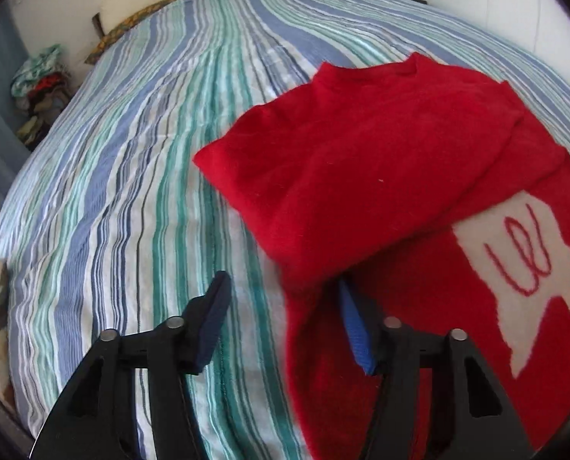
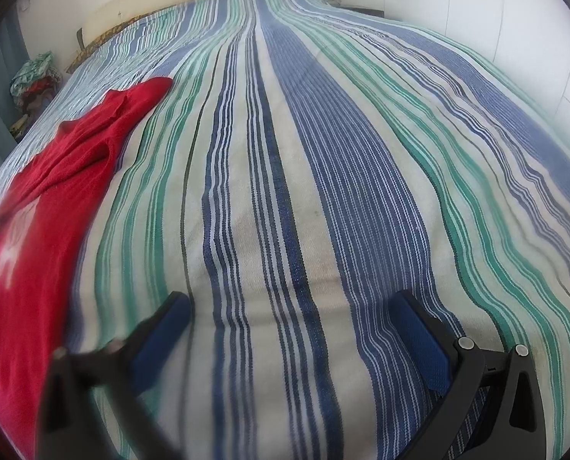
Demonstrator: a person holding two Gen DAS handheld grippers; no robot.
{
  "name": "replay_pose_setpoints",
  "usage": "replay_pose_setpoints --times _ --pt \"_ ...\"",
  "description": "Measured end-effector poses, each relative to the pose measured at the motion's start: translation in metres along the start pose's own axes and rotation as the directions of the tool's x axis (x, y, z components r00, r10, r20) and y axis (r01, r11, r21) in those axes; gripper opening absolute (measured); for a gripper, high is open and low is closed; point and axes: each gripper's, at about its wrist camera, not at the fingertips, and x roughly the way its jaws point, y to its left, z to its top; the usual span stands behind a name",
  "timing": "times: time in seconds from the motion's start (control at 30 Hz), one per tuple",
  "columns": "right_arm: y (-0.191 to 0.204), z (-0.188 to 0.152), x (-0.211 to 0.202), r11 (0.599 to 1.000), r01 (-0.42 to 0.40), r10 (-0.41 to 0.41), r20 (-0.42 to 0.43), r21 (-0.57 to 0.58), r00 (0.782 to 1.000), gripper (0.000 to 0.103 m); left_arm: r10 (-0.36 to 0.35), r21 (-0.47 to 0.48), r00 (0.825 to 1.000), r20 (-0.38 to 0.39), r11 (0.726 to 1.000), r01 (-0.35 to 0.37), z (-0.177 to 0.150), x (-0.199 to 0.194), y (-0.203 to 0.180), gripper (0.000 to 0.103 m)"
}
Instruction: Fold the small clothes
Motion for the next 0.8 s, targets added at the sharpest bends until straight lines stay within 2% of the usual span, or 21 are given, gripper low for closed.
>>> replay_pose_setpoints --times 0.03,0.07,0.1,0.17,0.23,0.43,0.5,0.53,0.57,0.63,0.7,0.77,0.8 --pt "0.001 0.0 0.0 1.0 0.003 -0.003 0.002 -0.001 1.0 0.103 -0.024 -0.1 1.0 0.015 0.995 0.026 -0.004 0.004 0.015 0.008" --pt "0.001 -0.001 0.0 1.0 0.005 -0.005 0.004 -0.002 1.0 0.103 -0.04 -0.198 0.999 0.023 0.979 0.044 -0.011 0.005 0.029 0.006" --pt "0.002 -0.001 0.0 1.0 0.006 -0.006 0.006 -0.004 1.0 0.103 -0.051 -0.249 0.998 0.036 0.967 0.058 -0.019 0.005 0.037 0.006" --pt "0.002 -0.001 0.0 1.0 0.006 -0.006 0.008 -0.006 1.0 0.103 -0.046 -0.24 0.997 0.062 0.969 0.06 -0.03 0.0 0.036 0.005" --pt "0.001 -0.001 0.001 1.0 0.002 -0.002 0.008 -0.005 1.0 0.103 -0.048 -0.233 0.997 0.057 0.971 0.06 -0.031 0.0 0.034 0.005" --pt "0.001 0.0 0.002 1.0 0.005 -0.005 0.005 -0.006 1.0 0.103 -0.131 -0.243 0.991 0.028 0.961 0.134 -0.038 -0.007 0.04 0.015" --pt "0.001 0.0 0.001 1.0 0.002 -0.002 0.006 -0.005 1.0 0.103 -0.17 -0.245 0.985 0.021 0.955 0.17 -0.046 -0.018 0.044 0.025" --pt "0.001 0.0 0.001 1.0 0.001 -0.001 0.007 -0.004 1.0 0.103 -0.18 -0.254 0.983 0.021 0.95 0.18 -0.048 -0.025 0.049 0.037" --pt "0.001 0.0 0.001 1.0 0.0 0.0 0.008 -0.004 1.0 0.103 -0.198 -0.27 0.98 0.033 0.942 0.2 -0.048 -0.032 0.055 0.04" --pt "0.001 0.0 0.001 1.0 0.0 0.0 0.007 -0.004 1.0 0.103 -0.25 -0.318 0.963 0.098 0.909 0.268 -0.04 -0.044 0.074 0.04" --pt "0.001 0.0 0.002 1.0 0.0 0.0 0.006 -0.004 1.0 0.103 -0.299 -0.37 0.942 0.154 0.866 0.335 -0.019 -0.045 0.093 0.047" --pt "0.001 -0.001 0.002 1.0 0.002 -0.002 0.006 -0.006 1.0 0.103 -0.385 -0.419 0.91 0.151 0.809 0.412 0.008 -0.027 0.107 0.062" --pt "0.002 -0.001 0.002 1.0 0.003 -0.003 0.005 -0.007 1.0 0.103 -0.433 -0.441 0.891 0.138 0.779 0.447 0.021 -0.013 0.11 0.063"
